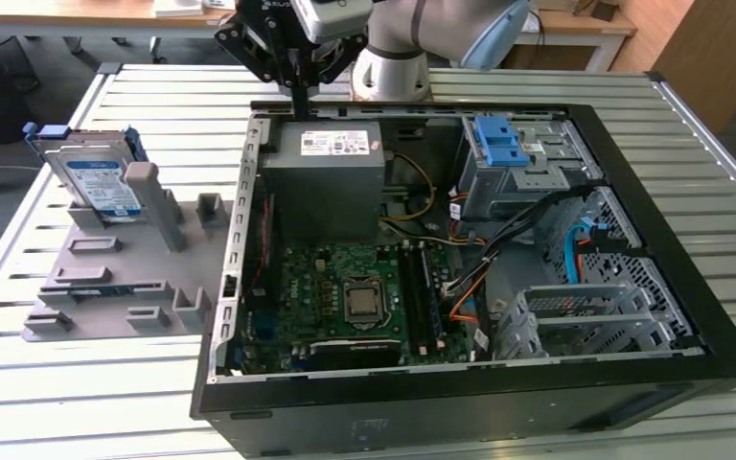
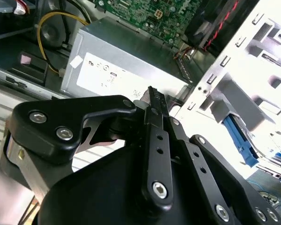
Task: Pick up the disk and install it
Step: 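Reach for the disk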
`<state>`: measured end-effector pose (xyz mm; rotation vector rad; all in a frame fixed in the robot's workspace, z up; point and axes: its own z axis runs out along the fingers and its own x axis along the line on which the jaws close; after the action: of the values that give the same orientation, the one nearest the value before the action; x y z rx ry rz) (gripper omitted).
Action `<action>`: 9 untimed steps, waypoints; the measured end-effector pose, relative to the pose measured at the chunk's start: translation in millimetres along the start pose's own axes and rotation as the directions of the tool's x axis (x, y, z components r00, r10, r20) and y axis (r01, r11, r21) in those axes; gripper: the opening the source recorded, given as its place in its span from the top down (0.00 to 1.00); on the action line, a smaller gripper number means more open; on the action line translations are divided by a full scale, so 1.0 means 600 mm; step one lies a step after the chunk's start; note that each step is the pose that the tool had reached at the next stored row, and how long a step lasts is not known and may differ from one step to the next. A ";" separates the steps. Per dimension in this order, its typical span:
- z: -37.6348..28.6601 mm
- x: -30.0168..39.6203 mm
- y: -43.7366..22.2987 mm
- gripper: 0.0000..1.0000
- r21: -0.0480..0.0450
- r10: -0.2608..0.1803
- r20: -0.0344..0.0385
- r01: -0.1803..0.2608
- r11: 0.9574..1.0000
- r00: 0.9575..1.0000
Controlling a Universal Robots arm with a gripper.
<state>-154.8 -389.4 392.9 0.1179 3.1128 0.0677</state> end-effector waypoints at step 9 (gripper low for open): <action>0.000 0.004 0.000 0.89 0.000 0.000 0.000 0.000 1.000 1.000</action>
<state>-157.4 -389.4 392.9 0.1180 3.1129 0.0676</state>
